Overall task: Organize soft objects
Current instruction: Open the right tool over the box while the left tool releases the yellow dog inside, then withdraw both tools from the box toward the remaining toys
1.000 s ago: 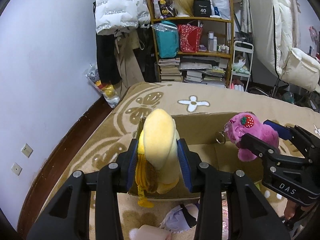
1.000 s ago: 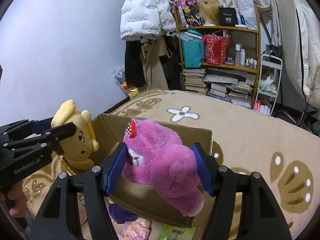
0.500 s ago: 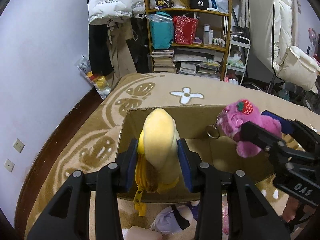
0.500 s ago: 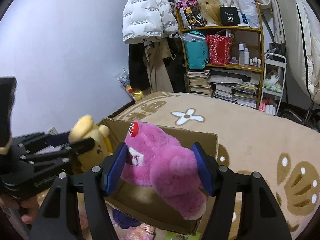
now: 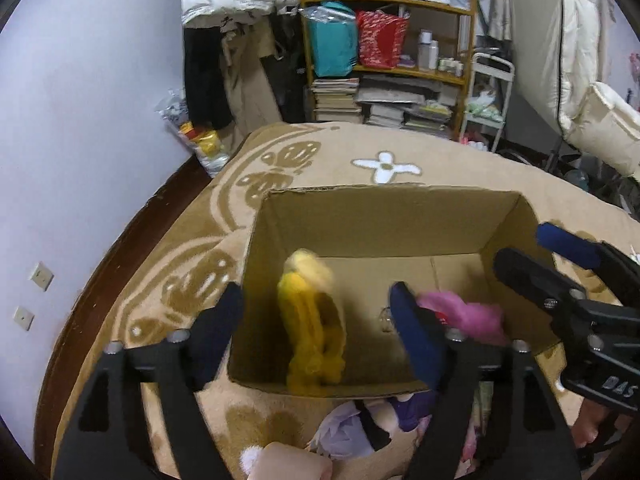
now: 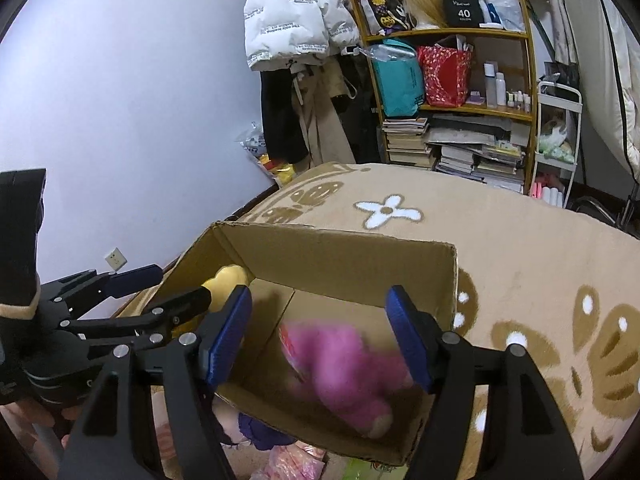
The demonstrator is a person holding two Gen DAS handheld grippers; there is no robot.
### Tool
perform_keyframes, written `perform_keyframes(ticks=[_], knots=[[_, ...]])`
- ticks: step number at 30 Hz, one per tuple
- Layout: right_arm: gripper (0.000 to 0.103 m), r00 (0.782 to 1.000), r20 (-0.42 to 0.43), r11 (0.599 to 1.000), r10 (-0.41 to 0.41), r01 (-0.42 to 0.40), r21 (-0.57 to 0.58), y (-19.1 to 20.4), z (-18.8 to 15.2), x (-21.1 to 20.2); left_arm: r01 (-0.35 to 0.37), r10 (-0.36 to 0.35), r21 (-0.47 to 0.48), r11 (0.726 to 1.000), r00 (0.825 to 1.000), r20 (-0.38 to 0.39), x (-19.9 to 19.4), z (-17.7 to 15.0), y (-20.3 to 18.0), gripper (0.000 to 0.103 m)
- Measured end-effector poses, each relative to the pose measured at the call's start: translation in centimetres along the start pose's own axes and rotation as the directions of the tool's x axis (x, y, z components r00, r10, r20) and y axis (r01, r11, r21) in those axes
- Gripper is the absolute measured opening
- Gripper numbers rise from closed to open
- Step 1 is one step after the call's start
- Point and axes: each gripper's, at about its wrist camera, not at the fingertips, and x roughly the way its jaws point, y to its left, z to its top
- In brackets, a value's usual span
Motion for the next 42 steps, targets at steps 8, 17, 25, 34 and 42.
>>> perform_keyframes(ticks=[8, 17, 25, 34, 42], knots=[[0.103, 0.999, 0.027, 0.998, -0.032, 0.030, 0.052, -1.0, 0.3, -1.3, -0.049, 0.049, -0.006, 0.999, 0.999, 0.016, -1.3, 0.0, 0.9, 0.097], [0.103, 0.998, 0.012, 0.996, -0.065, 0.064, 0.059, -0.7, -0.2, -3.0, -0.067, 0.068, -0.028, 0.997, 0.998, 0.017, -3.8, -0.7, 2.2, 0.101], [0.103, 0.997, -0.028, 0.995, -0.077, 0.078, 0.060, 0.5, -1.8, -5.5, -0.078, 0.077, -0.048, 0.996, 0.997, -0.019, -6.6, -2.6, 3.4, 0.101], [0.103, 0.991, -0.092, 0.991, -0.101, 0.108, 0.080, 1.6, -4.1, -7.5, -0.086, 0.083, -0.027, 0.996, 0.994, -0.074, -9.1, -4.9, 3.5, 0.101], [0.103, 0.976, -0.178, 0.982, -0.123, 0.145, 0.118, 1.7, -6.3, -8.3, -0.100, 0.098, -0.013, 0.995, 0.988, -0.119, -9.9, -6.5, 3.6, 0.101]])
